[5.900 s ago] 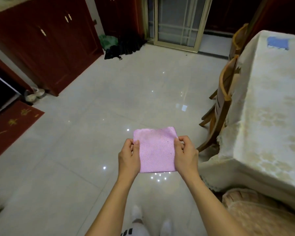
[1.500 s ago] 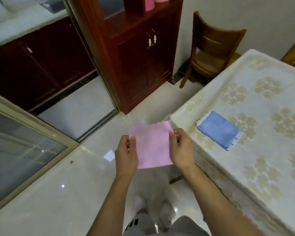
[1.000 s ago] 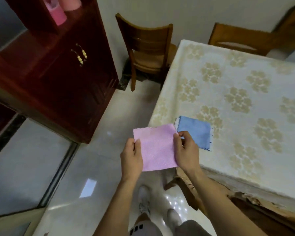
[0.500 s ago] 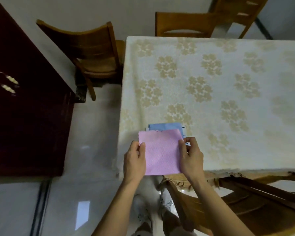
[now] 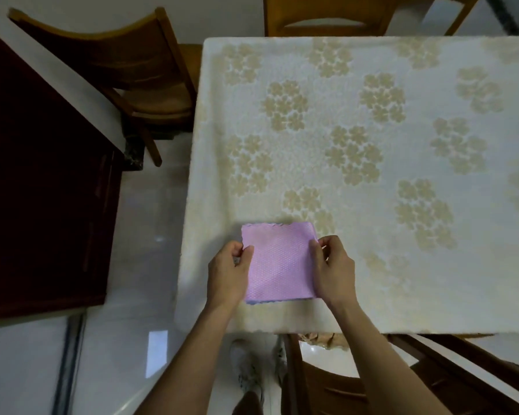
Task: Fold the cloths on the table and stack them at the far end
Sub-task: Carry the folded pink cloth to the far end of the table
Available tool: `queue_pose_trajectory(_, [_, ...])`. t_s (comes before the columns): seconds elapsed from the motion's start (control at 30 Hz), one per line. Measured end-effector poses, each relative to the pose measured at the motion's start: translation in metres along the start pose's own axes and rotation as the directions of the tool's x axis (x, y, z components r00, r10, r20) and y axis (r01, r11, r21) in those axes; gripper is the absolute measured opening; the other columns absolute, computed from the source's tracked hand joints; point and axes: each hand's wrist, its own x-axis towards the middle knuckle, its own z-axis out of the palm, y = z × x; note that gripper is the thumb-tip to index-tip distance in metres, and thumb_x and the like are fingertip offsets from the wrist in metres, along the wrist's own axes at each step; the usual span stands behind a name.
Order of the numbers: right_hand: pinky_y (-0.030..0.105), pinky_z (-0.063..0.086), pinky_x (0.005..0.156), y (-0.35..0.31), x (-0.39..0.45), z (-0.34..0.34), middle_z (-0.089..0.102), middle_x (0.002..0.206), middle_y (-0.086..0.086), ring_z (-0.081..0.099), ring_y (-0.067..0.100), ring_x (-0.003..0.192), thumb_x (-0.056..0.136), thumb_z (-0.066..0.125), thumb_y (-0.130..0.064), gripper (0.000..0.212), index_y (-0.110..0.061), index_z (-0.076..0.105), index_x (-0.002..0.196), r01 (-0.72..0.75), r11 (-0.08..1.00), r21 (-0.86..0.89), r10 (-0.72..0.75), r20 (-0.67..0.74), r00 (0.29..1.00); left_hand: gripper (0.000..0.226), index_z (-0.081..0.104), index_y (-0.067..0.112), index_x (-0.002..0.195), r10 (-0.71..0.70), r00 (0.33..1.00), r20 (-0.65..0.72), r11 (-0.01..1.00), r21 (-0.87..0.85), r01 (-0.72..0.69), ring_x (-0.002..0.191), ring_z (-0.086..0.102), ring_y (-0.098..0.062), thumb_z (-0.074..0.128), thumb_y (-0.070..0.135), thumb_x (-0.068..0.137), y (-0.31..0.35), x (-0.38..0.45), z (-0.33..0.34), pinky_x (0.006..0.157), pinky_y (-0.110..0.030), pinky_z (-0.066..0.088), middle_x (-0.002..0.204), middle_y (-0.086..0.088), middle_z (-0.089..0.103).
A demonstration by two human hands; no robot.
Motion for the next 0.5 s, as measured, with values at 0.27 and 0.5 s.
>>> queue_pose_trajectory(0.27, [0.034,0.046,0.069,0.024,0.029,0.009,0.069,0.086,0.002,0.062,0.024,0.08,0.099,0.054,-0.037,0.023,-0.016,0.062,0.098,-0.045,0.992,-0.118,0.052,0.053,0.997,0.015,0.06,0.021,0.08,-0.025,1.0,-0.003,0.982,0.189,0.025,0.074,0.061,-0.017,0.068,0.028,0.091,0.003,0.014,0.014,0.069,-0.026,0.042,0.075,0.006,0.064])
queue_pose_trajectory(0.5, [0.022,0.04,0.057,0.033,0.019,0.01,0.059,0.077,-0.012,0.057,0.009,0.069,0.1,0.054,-0.037,0.017,-0.022,0.058,0.095,-0.012,0.989,-0.148,0.024,0.082,0.996,0.021,0.058,0.02,0.075,0.029,1.0,-0.012,0.975,0.223,-0.026,0.063,0.055,-0.011,0.068,0.027,0.092,-0.005,0.002,0.012,0.061,-0.028,0.042,0.07,0.007,0.061])
